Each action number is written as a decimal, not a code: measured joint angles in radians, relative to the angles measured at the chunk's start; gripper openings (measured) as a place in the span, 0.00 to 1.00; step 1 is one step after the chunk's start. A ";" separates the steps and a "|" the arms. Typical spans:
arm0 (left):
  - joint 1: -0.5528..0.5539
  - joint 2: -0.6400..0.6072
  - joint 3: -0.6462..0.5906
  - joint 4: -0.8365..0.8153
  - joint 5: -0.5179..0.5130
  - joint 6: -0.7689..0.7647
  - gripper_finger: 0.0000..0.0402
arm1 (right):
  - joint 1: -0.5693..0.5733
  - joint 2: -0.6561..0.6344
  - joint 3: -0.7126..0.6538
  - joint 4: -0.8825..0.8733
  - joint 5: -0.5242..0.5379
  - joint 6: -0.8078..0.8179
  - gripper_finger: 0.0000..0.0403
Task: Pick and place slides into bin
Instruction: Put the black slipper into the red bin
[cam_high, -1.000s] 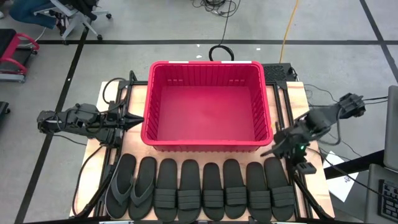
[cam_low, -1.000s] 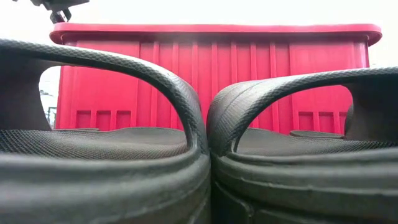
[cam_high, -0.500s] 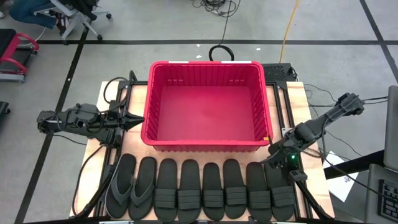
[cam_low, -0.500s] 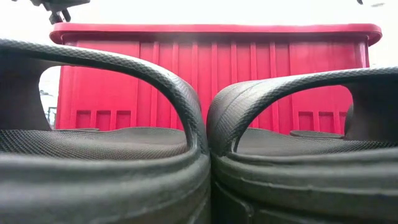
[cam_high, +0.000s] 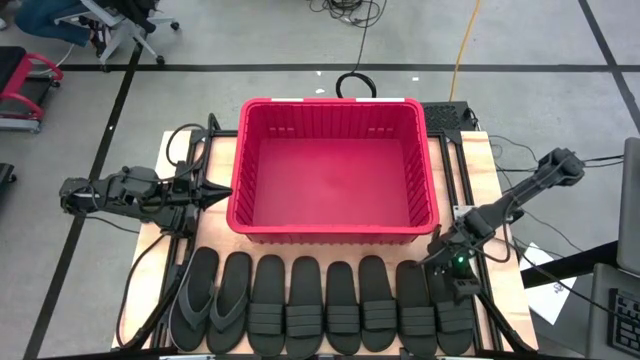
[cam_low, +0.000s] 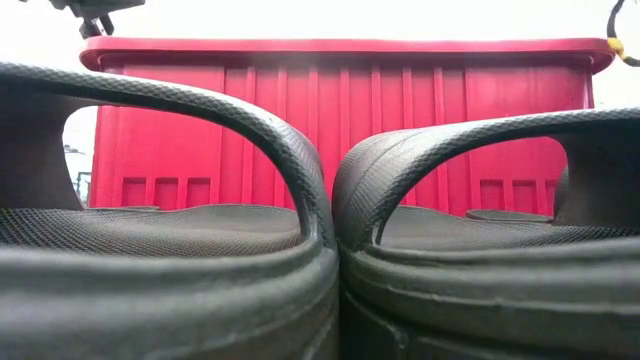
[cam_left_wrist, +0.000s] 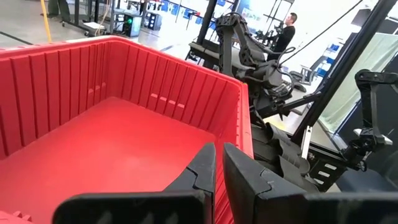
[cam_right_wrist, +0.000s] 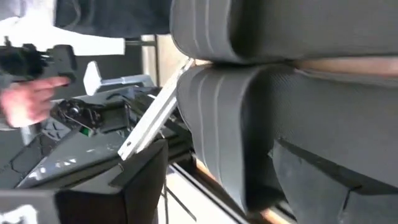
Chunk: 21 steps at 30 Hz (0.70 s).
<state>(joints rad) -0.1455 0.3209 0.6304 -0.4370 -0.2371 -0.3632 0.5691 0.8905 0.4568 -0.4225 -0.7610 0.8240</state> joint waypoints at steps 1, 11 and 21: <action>0.000 0.000 0.000 0.000 0.000 0.006 0.06 | 0.009 0.003 -0.020 0.049 0.001 0.025 0.69; 0.000 0.000 0.000 0.000 -0.001 0.056 0.06 | 0.126 0.063 -0.157 0.372 0.044 0.233 0.62; 0.000 0.000 0.000 -0.001 -0.030 0.073 0.06 | 0.134 0.065 -0.195 0.446 0.077 0.325 0.25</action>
<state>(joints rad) -0.1455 0.3206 0.6304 -0.4377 -0.2675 -0.2906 0.7033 0.9558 0.2623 0.0240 -0.6844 1.1490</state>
